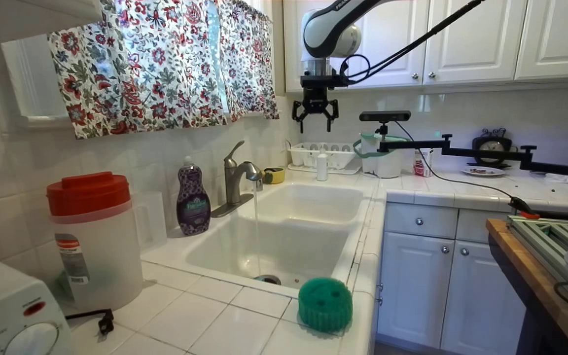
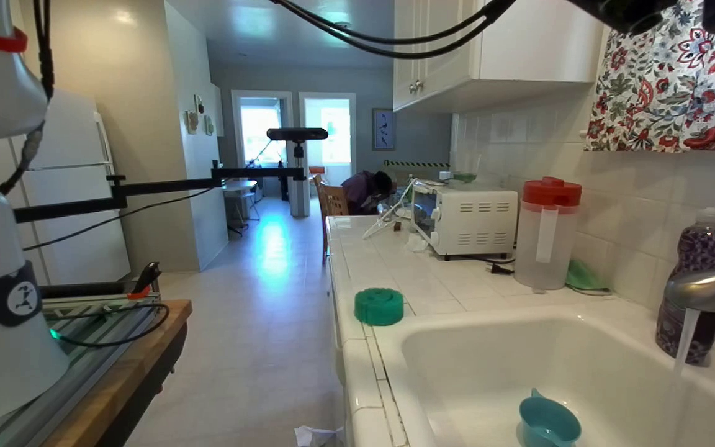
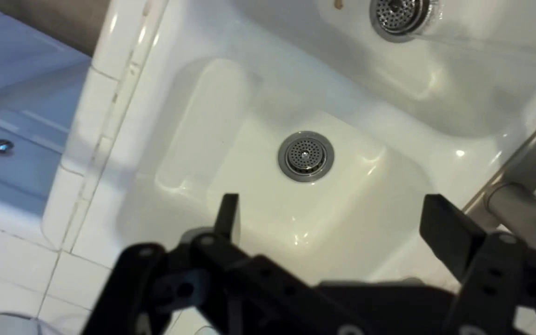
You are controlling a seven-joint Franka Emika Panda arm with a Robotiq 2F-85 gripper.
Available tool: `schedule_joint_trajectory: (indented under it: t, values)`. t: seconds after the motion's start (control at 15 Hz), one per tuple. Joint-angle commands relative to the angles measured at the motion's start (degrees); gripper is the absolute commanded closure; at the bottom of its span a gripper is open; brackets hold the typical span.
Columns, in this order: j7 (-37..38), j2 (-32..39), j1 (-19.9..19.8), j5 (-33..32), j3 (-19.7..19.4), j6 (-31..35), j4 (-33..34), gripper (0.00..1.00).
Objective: Open the tap
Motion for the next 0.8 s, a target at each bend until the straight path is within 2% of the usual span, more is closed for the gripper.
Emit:
schedule_joint_trajectory:
  t: [0.0,0.33,0.4,0.73]
  values:
    - [-9.1,-0.7,-2.0,-3.9,1.9,-1.8,0.0,0.0]
    - [-20.5,-0.1,-2.6,-9.0,1.9,-0.8,0.6,0.0]
    - [-15.6,0.0,-2.3,-7.5,1.6,-1.0,0.4,0.0]
    - [-15.9,0.0,-2.3,-7.7,1.7,-1.0,0.4,0.0]
